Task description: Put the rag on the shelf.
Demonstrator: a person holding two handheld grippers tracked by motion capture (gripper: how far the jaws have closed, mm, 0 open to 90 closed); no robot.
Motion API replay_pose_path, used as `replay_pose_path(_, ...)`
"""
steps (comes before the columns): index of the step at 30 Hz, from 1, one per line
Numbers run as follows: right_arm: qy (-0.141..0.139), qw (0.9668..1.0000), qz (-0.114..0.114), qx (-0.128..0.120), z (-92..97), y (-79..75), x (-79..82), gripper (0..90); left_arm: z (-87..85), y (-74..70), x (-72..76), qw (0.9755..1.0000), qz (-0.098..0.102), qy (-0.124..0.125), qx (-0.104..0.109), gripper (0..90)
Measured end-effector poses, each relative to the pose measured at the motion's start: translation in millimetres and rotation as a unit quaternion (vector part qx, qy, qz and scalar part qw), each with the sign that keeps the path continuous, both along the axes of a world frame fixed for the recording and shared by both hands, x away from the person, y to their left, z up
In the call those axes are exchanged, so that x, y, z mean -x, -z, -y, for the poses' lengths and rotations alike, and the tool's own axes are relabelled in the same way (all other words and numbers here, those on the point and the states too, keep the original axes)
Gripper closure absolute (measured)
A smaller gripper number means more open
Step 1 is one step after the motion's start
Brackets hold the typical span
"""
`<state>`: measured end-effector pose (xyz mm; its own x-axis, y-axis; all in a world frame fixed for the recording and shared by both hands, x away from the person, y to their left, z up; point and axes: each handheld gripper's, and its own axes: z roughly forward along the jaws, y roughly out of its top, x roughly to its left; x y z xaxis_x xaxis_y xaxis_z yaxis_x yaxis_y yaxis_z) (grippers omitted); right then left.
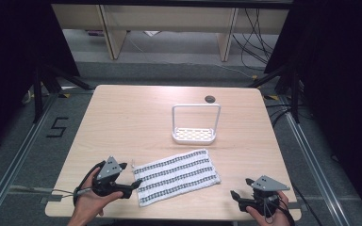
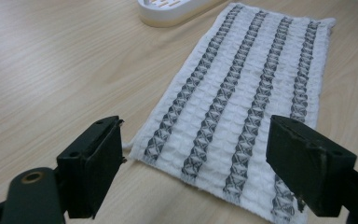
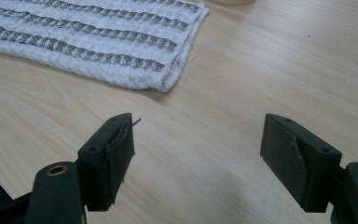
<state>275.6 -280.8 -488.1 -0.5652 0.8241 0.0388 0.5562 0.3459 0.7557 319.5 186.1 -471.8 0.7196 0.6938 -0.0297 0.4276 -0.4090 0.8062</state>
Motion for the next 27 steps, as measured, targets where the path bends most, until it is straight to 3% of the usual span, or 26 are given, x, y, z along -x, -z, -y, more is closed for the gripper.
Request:
replay_pose_path(1, -0.002, 1.0, 0.004, -0.001, 0.5, -0.2, -0.7, 26.6, 3.0, 0.0, -2.7, 1.0, -0.004, 0.0, 0.007, 18.4)
replay_pose_path(5, -0.013, 0.9999, 0.005, -0.006, 1.0, -2.3, -5.0, 26.7, 13.8, -2.9, -16.5, 0.9999, -0.003, 0.012, -0.007, 19.9)
replay_pose_path(9, -0.007, 0.9999, 0.003, -0.013, -0.6, -4.2, -6.4, 26.7, 25.1, -6.7, -28.9, 0.9997, -0.004, 0.02, -0.011, 20.3)
replay_pose_path(11, 0.0, 0.9999, 0.012, -0.008, -4.5, -5.9, -7.5, 27.3, 35.7, -9.7, -39.7, 0.9996, -0.009, 0.027, -0.007, 21.1)
replay_pose_path(12, 0.006, 0.9999, -0.002, -0.013, -7.1, -6.7, -5.8, 27.3, 35.7, -9.7, -39.7, 0.9996, -0.009, 0.027, -0.007, 21.4)
replay_pose_path(13, 0.006, 0.9999, -0.002, -0.013, -7.1, -6.7, -5.8, 27.3, 40.2, -10.6, -43.2, 0.9995, -0.012, 0.03, -0.007, 21.4)
replay_pose_path(14, -0.011, 0.9999, 0.012, -0.005, -9.3, -6.3, -10.0, 27.8, 45.7, -11.7, -47.4, 0.9992, -0.014, 0.036, -0.01, 23.0)
replay_pose_path(18, -0.027, 0.9996, 0.009, -0.001, -18.3, -6.9, -14.0, 29.4, 69.3, -13.6, -62.7, 0.9977, -0.019, 0.059, -0.028, 25.4)
replay_pose_path(23, -0.038, 0.9991, 0.012, 0.015, -29.5, -4.7, -21.0, 32.8, 91.2, -14.0, -76.7, 0.9967, -0.025, 0.071, -0.029, 27.9)
replay_pose_path(27, -0.047, 0.9985, 0.011, 0.027, -37.8, -3.0, -27.8, 35.7, 122.8, -11.4, -93.8, 0.9931, -0.029, 0.102, -0.049, 31.8)
